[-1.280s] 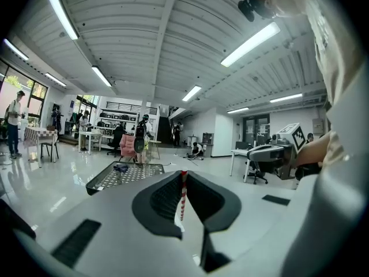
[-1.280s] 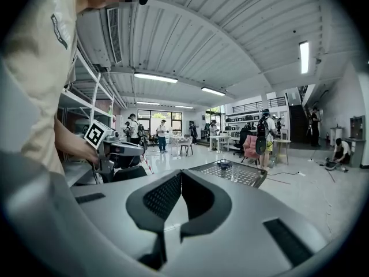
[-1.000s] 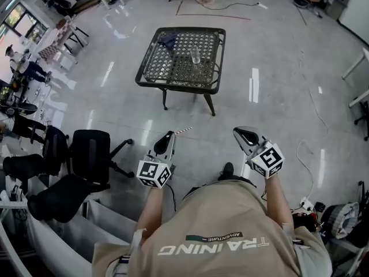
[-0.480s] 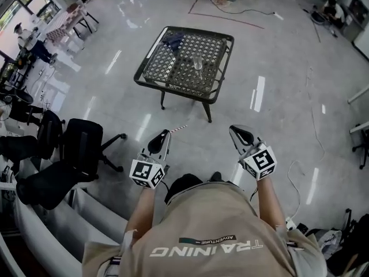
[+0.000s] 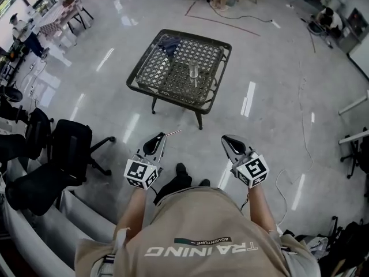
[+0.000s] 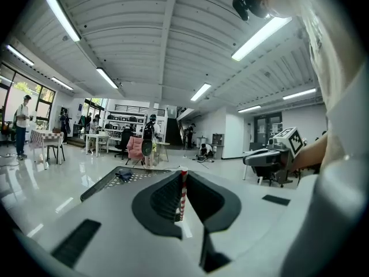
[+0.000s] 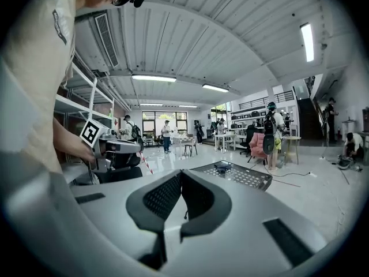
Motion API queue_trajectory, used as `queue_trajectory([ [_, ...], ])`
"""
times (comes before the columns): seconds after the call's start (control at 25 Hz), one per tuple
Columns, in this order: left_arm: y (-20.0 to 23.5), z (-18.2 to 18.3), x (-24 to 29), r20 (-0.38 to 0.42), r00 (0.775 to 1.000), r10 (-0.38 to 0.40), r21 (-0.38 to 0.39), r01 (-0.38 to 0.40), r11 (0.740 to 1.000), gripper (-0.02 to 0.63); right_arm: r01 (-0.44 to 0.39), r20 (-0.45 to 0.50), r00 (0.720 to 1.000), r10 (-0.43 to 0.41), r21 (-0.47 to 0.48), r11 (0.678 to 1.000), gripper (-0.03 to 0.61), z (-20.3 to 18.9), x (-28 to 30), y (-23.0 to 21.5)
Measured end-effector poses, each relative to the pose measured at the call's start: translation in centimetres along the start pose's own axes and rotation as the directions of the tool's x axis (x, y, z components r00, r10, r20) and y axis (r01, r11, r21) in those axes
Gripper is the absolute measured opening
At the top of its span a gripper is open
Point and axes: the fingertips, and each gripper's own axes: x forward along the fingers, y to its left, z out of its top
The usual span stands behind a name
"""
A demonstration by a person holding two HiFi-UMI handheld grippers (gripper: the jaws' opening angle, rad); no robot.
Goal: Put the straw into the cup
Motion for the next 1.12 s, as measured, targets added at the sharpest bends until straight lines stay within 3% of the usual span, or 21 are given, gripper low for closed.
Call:
queue_trajectory([
  [0.44, 8.7, 0.3, 3.4, 0.049, 0.999, -0.022, -0.040, 0.024, 0.999, 0.037, 0.053, -0.040, 0.998, -0.055, -0.046, 0.998, 0.018, 1.8, 5.8, -1.4],
  [0.84, 11.7, -0.1, 5.4, 0.018, 0.996, -0.082, -0.059, 0.083, 0.995, 0.037, 0.088, -0.078, 0.993, -0.088, -0.004, 0.996, 0.018, 0.7, 8.3, -1.3],
  [1.12, 12.7, 0.4, 10.0, 0.005, 0.996, -0.084, -0.066, 0.084, 0.994, 0.037, 0.084, -0.081, 0.993, -0.083, 0.014, 0.996, 0.018, 0.7, 10.2, -5.6],
])
